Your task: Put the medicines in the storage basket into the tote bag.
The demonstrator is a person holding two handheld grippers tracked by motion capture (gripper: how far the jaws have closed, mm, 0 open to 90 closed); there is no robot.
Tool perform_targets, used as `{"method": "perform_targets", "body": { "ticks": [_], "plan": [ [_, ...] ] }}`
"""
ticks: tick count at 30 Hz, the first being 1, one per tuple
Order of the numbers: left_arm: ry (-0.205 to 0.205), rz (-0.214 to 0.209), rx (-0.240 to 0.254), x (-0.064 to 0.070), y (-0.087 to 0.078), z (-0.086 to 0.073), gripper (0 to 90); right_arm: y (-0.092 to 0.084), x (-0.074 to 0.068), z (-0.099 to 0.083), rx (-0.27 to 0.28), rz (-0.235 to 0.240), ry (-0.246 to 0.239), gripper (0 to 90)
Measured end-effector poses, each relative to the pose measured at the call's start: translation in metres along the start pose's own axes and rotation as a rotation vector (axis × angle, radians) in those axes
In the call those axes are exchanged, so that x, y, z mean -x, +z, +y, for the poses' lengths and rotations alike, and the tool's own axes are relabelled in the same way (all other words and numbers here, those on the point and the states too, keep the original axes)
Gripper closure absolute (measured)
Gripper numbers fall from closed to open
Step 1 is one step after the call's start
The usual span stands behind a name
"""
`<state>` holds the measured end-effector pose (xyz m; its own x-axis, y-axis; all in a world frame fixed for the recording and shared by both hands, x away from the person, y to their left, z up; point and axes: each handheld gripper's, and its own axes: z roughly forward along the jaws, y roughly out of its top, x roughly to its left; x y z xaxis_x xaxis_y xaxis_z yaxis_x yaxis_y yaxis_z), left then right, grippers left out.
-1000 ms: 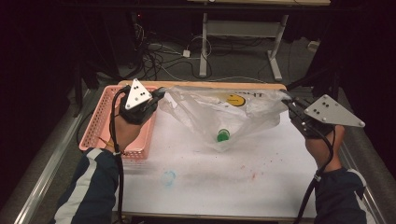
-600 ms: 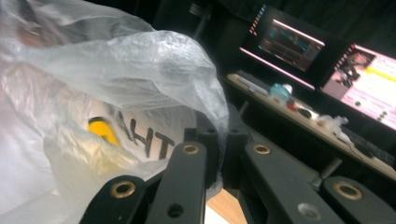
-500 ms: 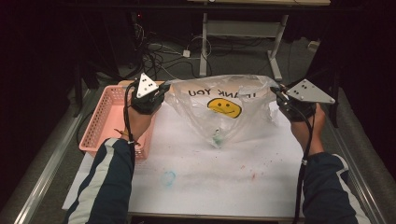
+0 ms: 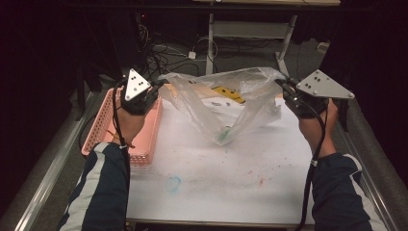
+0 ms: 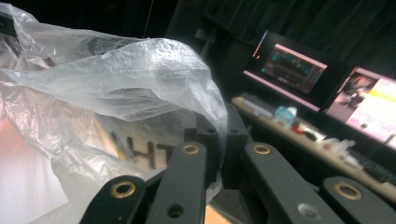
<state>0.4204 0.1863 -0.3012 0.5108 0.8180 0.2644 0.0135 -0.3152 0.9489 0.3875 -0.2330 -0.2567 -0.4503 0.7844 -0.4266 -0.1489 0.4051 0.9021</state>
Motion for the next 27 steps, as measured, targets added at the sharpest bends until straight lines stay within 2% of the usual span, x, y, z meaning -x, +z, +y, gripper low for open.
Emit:
{"method": "perform_targets", "body": {
  "ticks": [7, 10, 12, 15, 20, 27],
  "plan": [
    [-0.005, 0.023, 0.056, -0.009, -0.009, 0.029, 86.7, -0.010, 0.004, 0.036, 0.059, -0.030, -0.039, 90.0],
    [-0.018, 0.019, 0.071, -0.010, -0.004, 0.042, 86.7, -0.013, 0.011, 0.048, 0.083, -0.076, -0.047, 90.0],
    [-0.009, 0.025, 0.063, -0.009, 0.002, 0.047, 86.7, -0.010, 0.015, 0.049, 0.077, -0.085, -0.028, 90.0],
    [-0.011, 0.027, 0.045, -0.007, 0.014, 0.048, 86.6, 0.000, 0.021, 0.041, 0.036, -0.108, -0.021, 90.0],
    [-0.024, 0.029, 0.000, -0.003, 0.034, 0.039, 86.4, 0.018, 0.033, 0.015, -0.043, -0.137, 0.016, 90.0],
    [-0.007, 0.032, -0.049, 0.003, 0.059, 0.029, 83.3, 0.039, 0.047, -0.019, -0.144, -0.154, 0.062, 90.0]
  ]
}}
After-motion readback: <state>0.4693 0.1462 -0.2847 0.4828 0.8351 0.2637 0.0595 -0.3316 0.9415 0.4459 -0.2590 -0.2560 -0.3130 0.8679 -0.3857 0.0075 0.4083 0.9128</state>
